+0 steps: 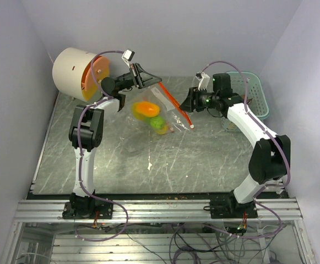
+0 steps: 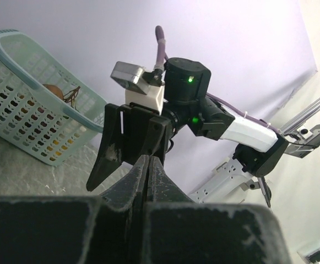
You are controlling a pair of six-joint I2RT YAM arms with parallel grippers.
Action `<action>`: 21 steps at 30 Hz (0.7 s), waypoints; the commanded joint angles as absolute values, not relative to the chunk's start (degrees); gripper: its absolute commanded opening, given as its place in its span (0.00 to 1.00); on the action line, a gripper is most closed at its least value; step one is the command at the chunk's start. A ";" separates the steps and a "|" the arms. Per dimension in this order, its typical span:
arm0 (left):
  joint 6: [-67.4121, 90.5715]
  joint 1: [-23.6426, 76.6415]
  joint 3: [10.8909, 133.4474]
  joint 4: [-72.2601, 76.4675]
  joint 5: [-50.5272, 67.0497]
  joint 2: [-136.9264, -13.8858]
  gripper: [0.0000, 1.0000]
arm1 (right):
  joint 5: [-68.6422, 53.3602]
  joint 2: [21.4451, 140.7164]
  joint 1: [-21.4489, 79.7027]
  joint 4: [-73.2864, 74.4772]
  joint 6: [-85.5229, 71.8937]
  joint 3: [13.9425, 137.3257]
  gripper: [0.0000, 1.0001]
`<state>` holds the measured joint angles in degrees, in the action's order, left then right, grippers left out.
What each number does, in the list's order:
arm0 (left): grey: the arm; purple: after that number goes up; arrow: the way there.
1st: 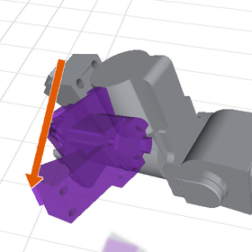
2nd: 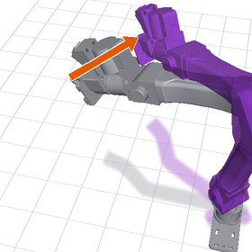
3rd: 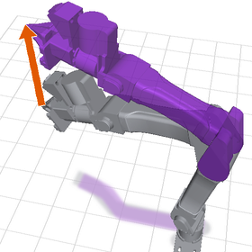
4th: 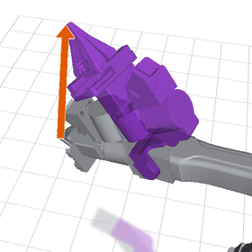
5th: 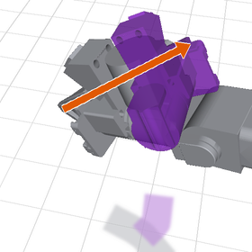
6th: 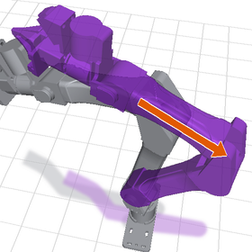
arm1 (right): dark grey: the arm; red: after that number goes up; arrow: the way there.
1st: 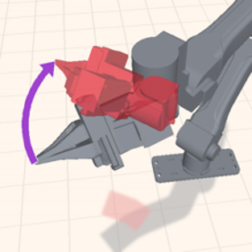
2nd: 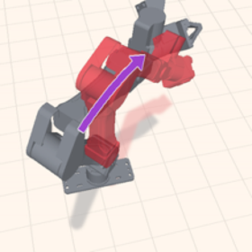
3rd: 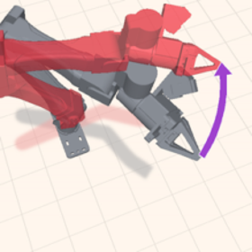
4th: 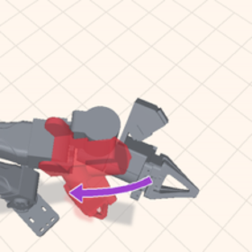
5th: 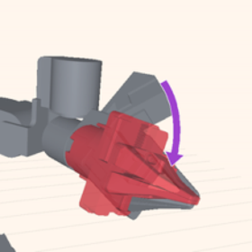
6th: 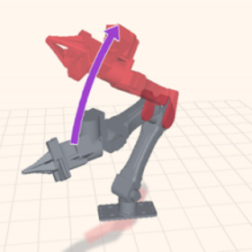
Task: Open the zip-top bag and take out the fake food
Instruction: Open the zipper of the food storage bag at the center of the board.
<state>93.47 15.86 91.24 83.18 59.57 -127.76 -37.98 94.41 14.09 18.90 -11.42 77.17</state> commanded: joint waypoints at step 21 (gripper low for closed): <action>81.33 13.98 86.80 72.83 50.29 -121.05 1.00 | -30.54 99.69 17.66 15.63 -14.60 87.20 0.00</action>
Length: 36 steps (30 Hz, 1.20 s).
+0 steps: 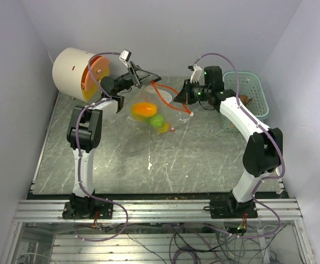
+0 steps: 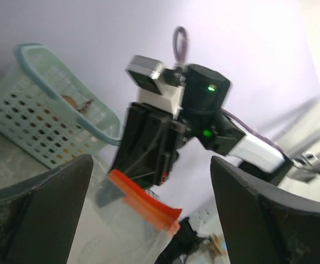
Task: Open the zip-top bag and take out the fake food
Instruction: Open the zipper of the food storage bag at the center of the board.
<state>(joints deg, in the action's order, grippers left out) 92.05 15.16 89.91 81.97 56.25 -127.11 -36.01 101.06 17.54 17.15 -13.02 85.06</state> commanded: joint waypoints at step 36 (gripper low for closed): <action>41.87 35.02 101.97 -27.86 -5.57 -100.48 0.88 | -9.54 96.80 24.17 17.14 -17.86 91.96 0.00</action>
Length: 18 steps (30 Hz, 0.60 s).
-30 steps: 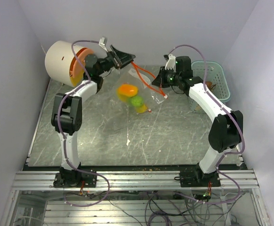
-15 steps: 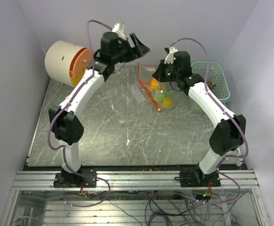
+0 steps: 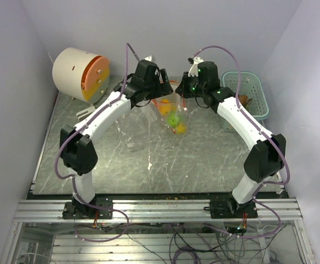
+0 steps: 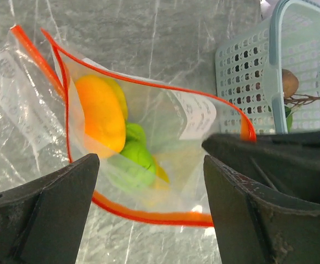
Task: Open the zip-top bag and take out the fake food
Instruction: Open the zipper of the food storage bag at the center of the board.
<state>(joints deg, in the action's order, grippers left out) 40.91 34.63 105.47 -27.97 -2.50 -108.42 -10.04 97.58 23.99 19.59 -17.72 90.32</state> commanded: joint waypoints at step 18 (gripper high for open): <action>43.83 35.02 97.16 -30.31 -9.56 -98.82 0.86 | -10.01 96.83 24.19 16.38 -17.80 91.60 0.00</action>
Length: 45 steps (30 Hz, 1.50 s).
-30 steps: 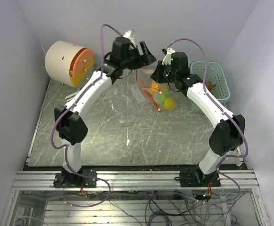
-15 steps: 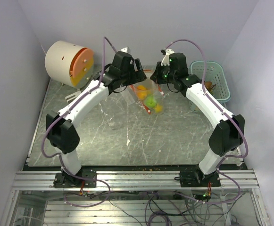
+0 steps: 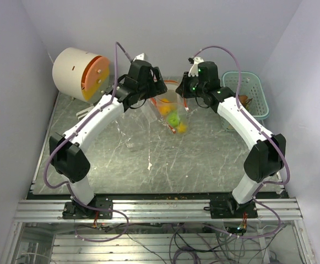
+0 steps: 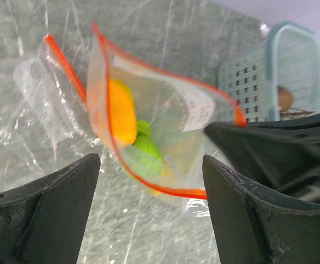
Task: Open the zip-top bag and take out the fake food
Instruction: Open the zipper of the food storage bag at the center of the board.
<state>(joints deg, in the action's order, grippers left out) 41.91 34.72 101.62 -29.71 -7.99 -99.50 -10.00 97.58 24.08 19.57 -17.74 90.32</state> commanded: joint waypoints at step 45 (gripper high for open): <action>16.37 35.02 132.25 -56.57 -16.10 -119.26 0.07 | -19.32 100.34 25.82 13.90 -36.57 79.83 0.00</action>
<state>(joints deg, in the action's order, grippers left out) 17.72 34.17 133.80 -57.21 -19.64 -116.22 -22.13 100.90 28.42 9.63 -35.11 82.59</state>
